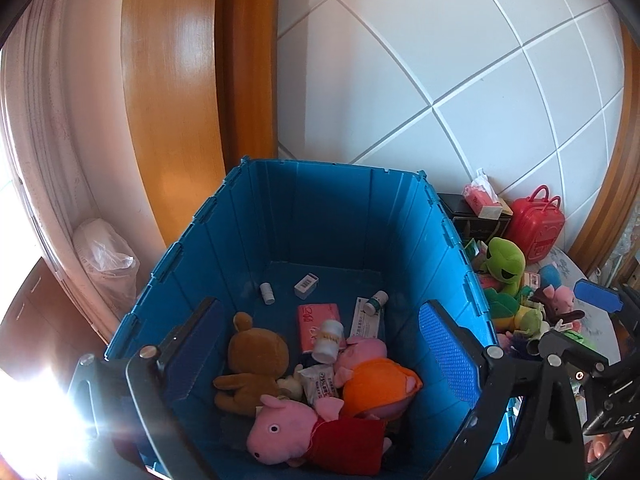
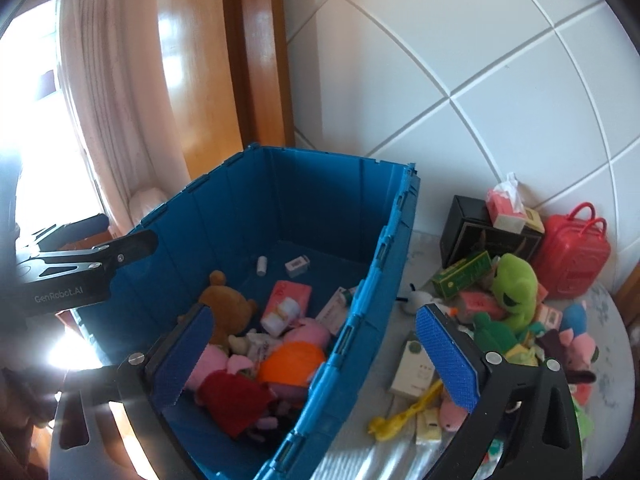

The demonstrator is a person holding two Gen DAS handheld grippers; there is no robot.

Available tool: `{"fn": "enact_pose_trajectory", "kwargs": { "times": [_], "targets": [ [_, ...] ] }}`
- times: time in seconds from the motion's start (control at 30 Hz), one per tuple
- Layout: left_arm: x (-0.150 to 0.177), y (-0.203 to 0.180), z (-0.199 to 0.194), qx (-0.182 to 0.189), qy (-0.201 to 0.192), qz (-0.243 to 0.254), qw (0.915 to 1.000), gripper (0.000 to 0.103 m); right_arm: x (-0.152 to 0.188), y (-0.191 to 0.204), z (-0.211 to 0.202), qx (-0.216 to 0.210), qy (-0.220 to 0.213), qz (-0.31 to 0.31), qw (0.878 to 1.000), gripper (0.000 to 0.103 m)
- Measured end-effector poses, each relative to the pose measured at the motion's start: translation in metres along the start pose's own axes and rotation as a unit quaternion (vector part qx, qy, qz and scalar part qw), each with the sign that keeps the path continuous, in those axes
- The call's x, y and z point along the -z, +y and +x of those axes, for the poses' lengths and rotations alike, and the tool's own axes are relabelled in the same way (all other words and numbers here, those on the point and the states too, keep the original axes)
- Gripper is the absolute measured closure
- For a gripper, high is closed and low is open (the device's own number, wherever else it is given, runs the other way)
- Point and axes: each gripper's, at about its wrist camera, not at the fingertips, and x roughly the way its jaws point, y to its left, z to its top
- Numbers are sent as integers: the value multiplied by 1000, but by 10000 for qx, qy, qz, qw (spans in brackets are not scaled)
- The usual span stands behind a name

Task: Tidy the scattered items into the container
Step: 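Open left tool dropping the pig plush while right tool releases the bottle, then move both tools back over the pile of items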

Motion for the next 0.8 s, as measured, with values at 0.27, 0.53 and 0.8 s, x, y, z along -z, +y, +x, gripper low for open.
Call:
{"fn": "enact_pose_trajectory", "kwargs": {
  "times": [0.27,0.53,0.8],
  "targets": [
    [12,-71,-5,366,65,379,9986,4,36,-50,-38,270,-93,192,9994,0],
    [27,-159,-6,690,211,789,9943,4,70,-119,-71,552,-50,536,9970,0],
    [55,-249,7,1025,546,1165,9864,4,120,-202,-99,891,119,867,9922,0]
  ]
}}
